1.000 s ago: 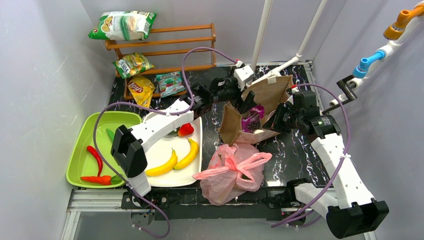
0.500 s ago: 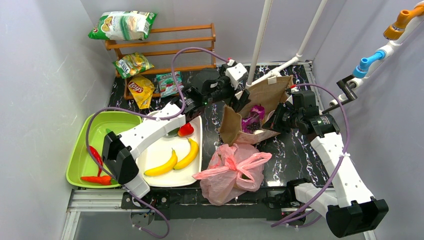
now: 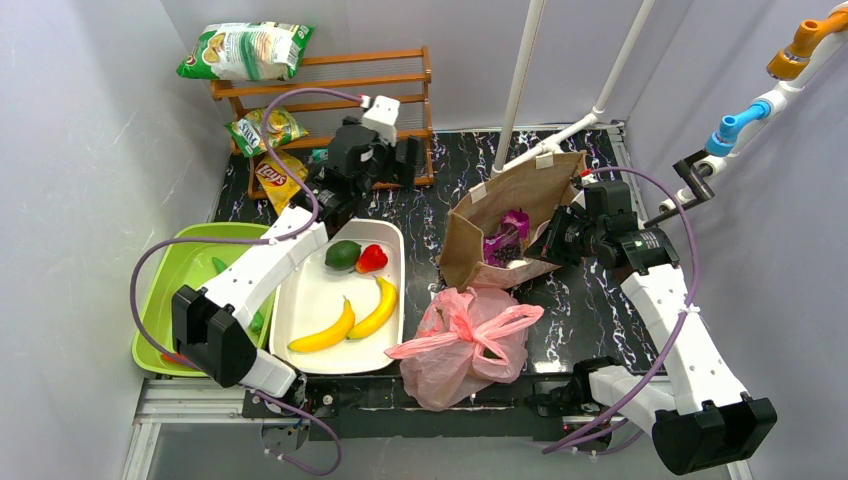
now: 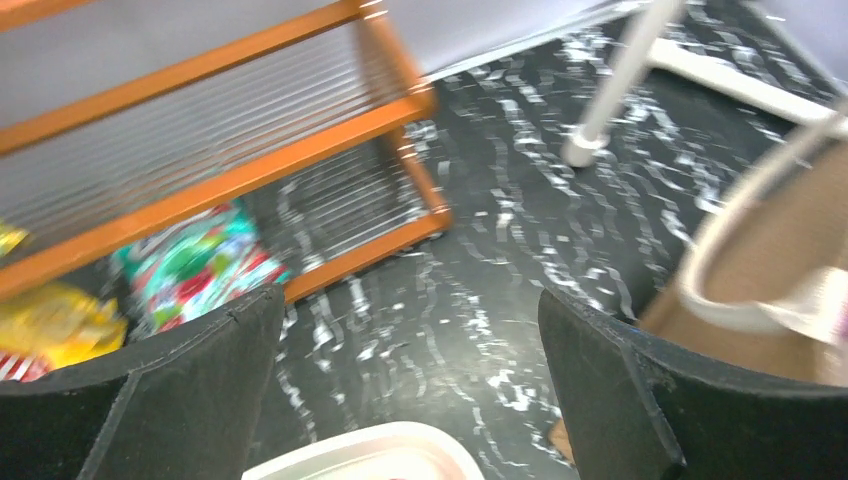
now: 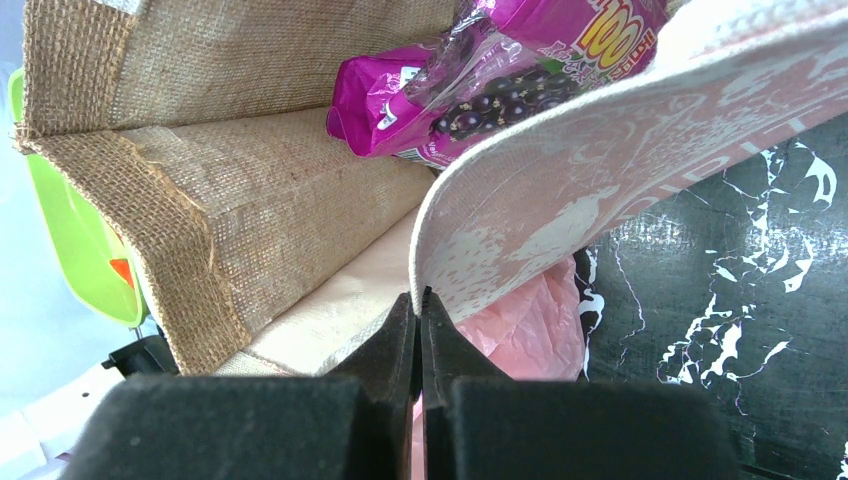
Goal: Place the food into the grocery bag and tie it
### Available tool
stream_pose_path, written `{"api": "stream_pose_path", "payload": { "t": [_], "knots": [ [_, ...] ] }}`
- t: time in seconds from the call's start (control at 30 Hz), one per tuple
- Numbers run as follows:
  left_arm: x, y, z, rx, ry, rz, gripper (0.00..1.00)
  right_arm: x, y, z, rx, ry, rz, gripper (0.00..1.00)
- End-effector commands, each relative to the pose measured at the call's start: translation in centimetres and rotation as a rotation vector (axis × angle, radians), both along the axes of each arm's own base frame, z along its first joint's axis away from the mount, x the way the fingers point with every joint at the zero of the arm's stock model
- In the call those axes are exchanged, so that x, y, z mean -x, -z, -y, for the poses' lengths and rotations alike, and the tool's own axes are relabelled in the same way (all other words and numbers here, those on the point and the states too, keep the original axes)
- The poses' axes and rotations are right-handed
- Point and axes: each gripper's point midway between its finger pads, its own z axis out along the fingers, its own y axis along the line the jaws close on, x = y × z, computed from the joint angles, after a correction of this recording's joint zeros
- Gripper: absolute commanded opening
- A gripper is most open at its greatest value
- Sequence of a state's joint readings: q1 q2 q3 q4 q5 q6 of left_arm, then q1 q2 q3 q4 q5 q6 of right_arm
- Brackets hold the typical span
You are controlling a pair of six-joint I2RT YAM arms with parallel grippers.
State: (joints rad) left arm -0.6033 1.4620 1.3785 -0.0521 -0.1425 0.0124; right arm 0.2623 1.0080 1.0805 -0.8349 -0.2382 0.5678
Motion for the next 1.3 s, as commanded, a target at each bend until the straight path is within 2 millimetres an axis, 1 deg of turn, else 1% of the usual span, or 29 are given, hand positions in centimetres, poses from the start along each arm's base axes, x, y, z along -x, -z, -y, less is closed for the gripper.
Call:
{"api": "stream_pose_path", "payload": {
  "t": [0.0,0.17,0.27,0.4,0.47,0.53,0.67,0.77,1.0,1.07,1.13,1.27],
  "knots": [
    [-1.8,-0.6,-6.8,0.06,-0.282,0.001,0.98,-0.3,-0.6,0.1,0.016,-0.015,0.035,0.01],
    [-3.5,1.0,-11.6,0.143,-0.453,-0.047,0.98,-0.2,-0.7,0.2,0.018,-0.01,0.042,0.01],
    [-4.2,2.1,-14.5,0.12,-0.554,-0.058,0.98,-0.2,-0.7,0.3,0.02,-0.008,0.042,0.01],
    [-4.5,4.0,-18.2,0.067,-0.694,-0.077,0.98,-0.2,-0.7,0.3,0.023,-0.004,0.04,0.01],
    [-4.4,5.3,-20.3,0.079,-0.786,-0.103,0.98,-0.2,-0.7,0.3,0.022,-0.005,0.04,0.01],
    [-4.3,6.2,-21.8,0.105,-0.848,-0.123,0.98,-0.2,-0.8,0.4,0.026,-0.005,0.039,0.01],
    [-4.3,7.6,-23.5,0.109,-0.89,-0.144,0.98,0.0,-0.8,0.7,0.042,-0.003,0.03,0.01],
    [-4.0,9.3,-25.6,0.135,-0.953,-0.195,0.98,0.2,-0.7,0.7,0.046,-0.005,0.024,0.01],
    [-3.7,11.1,-30.0,0.158,-1.028,-0.227,0.98,0.4,-0.7,0.4,0.05,-0.043,0.002,0.01],
    [-3.8,11.6,-30.7,0.186,-1.051,-0.229,0.98,0.5,-0.7,0.3,0.054,-0.061,-0.011,0.01],
    [-3.8,12.4,-32.4,0.228,-1.095,-0.24,0.98,0.5,-0.6,0.2,0.055,-0.069,-0.025,0.01],
    [-3.9,14.4,-33.2,0.31,-1.155,-0.295,0.98,0.6,-0.8,0.1,0.049,-0.079,-0.03,0.01]
  ]
}}
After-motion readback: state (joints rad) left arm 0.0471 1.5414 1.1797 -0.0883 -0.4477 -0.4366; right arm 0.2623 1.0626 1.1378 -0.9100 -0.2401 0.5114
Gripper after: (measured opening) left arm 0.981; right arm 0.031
